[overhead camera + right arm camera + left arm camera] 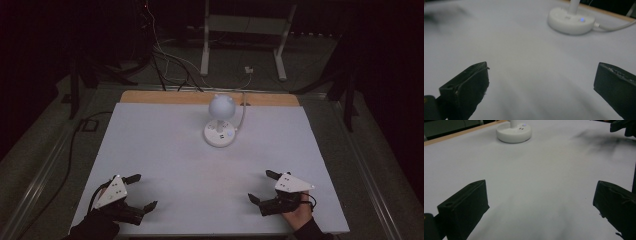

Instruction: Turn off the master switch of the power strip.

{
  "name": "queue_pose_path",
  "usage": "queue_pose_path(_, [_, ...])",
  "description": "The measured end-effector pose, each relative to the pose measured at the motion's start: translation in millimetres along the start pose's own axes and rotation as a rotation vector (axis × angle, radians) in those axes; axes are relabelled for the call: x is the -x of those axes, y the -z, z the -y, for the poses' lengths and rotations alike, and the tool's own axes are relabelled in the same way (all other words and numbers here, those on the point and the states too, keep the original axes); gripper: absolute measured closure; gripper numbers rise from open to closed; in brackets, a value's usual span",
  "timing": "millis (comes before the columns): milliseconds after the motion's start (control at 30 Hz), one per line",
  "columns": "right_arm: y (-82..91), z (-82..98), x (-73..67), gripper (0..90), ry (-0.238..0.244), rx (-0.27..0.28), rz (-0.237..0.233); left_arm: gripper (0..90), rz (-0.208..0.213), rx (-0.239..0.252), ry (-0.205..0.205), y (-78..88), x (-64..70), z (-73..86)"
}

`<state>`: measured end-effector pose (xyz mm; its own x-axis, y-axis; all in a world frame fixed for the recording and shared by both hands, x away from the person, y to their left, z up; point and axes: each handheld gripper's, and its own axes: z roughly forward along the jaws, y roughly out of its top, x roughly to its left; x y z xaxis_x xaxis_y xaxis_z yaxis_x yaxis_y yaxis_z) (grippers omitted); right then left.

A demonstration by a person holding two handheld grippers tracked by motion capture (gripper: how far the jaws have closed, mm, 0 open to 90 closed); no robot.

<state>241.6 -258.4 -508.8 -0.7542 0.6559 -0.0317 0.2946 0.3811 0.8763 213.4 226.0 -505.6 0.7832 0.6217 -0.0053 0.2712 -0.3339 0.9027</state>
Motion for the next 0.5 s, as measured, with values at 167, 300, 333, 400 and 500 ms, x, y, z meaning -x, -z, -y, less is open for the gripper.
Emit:
queue_pose_path(167, [-2.0,-0.9,-3.4,0.0,0.016,-0.037,-0.024,0.4,0.005,-0.011,-0.007,-0.8,0.9,0.1])
queue_pose_path(300, [-1.8,-1.9,-4.2,0.0,0.017,-0.035,-0.023,0.4,0.006,-0.008,-0.006,-0.4,0.8,-0.1])
queue_pose_path(333, [-1.9,-1.3,-4.2,0.0,0.015,-0.043,-0.020,0.4,0.007,-0.008,-0.008,-0.5,0.8,-0.1])
queue_pose_path(400, [-2.6,-0.2,-3.6,0.0,0.003,-0.060,-0.026,0.4,0.013,-0.007,-0.010,-0.6,0.9,-0.3])
queue_pose_path(500, [-2.1,-0.5,-4.0,0.0,0.000,-0.044,-0.018,0.4,0.013,-0.010,-0.013,-0.9,1.4,-0.1])
